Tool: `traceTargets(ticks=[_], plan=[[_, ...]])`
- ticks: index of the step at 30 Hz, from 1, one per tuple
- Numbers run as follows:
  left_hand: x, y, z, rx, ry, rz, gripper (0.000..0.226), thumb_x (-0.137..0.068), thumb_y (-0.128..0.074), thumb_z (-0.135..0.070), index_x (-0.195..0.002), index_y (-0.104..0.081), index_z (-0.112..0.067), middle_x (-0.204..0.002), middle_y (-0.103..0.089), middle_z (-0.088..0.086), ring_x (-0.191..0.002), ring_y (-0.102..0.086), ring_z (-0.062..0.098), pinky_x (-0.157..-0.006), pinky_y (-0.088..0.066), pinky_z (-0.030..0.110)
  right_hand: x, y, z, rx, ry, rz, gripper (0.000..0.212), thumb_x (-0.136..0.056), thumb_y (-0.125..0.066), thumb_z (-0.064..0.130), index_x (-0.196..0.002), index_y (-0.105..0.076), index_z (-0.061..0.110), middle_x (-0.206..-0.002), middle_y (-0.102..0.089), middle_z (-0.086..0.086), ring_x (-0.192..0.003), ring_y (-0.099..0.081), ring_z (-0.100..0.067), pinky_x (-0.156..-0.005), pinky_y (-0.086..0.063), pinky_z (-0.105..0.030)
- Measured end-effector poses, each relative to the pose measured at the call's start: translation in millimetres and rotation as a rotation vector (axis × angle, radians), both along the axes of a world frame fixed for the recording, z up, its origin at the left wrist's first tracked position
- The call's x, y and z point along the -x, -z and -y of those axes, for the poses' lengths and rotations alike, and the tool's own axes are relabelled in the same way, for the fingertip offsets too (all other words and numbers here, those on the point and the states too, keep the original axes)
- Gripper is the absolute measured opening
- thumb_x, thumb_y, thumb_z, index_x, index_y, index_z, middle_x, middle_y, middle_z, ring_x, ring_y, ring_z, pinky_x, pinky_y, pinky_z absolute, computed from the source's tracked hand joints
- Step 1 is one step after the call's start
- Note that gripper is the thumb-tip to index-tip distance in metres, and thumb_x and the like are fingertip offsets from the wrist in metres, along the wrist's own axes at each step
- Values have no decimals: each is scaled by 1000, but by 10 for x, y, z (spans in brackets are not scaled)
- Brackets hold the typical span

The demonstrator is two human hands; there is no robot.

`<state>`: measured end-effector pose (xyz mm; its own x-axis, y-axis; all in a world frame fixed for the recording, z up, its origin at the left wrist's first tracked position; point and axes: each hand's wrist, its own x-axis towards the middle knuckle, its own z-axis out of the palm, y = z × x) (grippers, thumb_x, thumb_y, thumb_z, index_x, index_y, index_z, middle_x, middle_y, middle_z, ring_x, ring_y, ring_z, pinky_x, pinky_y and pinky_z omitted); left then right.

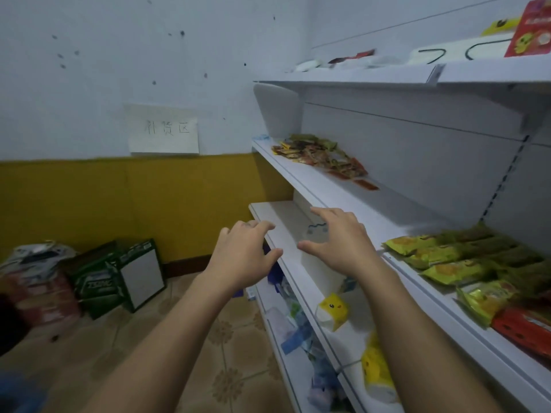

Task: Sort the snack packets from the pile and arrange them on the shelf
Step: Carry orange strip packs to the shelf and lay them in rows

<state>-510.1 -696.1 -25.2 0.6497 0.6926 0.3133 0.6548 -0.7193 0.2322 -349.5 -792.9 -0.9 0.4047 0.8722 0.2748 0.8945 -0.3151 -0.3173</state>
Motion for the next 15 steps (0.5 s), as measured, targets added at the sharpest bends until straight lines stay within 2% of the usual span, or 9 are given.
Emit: traceTargets(ticks=[15], plan=[[-898, 116, -1927, 6, 8, -75, 56, -95, -50, -54, -145, -37, -32, -143, -49, -6, -133, -41, 16, -109, -33, 41, -957, 235, -1867, 4, 30, -90, 78, -85, -66, 54, -151, -31, 29, -153, -37, 3, -139, -30, -20, -113, -30, -40]])
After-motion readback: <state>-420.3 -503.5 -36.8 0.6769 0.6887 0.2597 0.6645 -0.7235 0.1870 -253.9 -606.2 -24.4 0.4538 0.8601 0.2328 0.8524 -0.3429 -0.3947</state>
